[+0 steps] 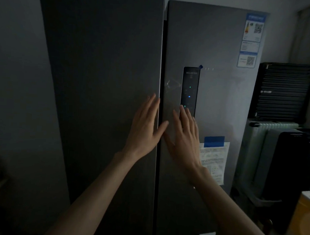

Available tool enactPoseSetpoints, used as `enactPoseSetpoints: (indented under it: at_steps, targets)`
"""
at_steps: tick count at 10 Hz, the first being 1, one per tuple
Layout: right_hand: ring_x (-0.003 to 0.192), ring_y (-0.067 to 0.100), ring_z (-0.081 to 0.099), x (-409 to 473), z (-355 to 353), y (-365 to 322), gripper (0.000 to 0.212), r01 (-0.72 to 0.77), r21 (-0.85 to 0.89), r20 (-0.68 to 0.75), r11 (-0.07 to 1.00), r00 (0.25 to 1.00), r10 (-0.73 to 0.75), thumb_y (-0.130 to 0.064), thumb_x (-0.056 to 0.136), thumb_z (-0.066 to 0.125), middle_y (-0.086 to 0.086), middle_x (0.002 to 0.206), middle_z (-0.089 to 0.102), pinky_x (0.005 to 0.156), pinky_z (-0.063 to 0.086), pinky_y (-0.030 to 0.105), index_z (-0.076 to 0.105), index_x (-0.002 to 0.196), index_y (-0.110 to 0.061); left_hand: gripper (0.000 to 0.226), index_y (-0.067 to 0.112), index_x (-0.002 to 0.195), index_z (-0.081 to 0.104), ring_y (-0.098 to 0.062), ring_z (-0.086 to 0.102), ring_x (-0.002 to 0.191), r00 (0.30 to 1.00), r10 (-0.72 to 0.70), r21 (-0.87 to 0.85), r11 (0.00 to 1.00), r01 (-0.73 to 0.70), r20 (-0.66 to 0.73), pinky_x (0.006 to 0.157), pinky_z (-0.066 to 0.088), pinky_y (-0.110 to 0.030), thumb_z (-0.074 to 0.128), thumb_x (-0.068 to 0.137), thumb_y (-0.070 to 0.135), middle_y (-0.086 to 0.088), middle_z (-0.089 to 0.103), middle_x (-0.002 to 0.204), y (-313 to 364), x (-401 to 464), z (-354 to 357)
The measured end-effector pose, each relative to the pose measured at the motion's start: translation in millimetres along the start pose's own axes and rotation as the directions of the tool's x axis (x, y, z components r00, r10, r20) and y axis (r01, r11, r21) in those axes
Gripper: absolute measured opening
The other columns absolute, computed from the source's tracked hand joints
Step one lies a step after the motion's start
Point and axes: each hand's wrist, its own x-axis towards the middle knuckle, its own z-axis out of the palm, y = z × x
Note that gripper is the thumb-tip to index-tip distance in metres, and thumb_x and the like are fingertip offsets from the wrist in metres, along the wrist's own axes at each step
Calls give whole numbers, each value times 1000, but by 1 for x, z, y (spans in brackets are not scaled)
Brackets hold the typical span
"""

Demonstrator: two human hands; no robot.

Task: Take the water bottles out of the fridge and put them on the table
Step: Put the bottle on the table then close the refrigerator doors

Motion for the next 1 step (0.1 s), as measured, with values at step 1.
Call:
enactPoseSetpoints:
  at_steps: [1]
  targets:
    - [138,14,39,4,-42,-12,52,-95,325,-136,941,980,146,-34,97,57,6,151,42,114,38,37,44,144,-17,60,29,153,29,-3,30,142,969,-244,-402,892,206,-46,118,30,-33,52,98,41,11,28,159,21,-8,-43]
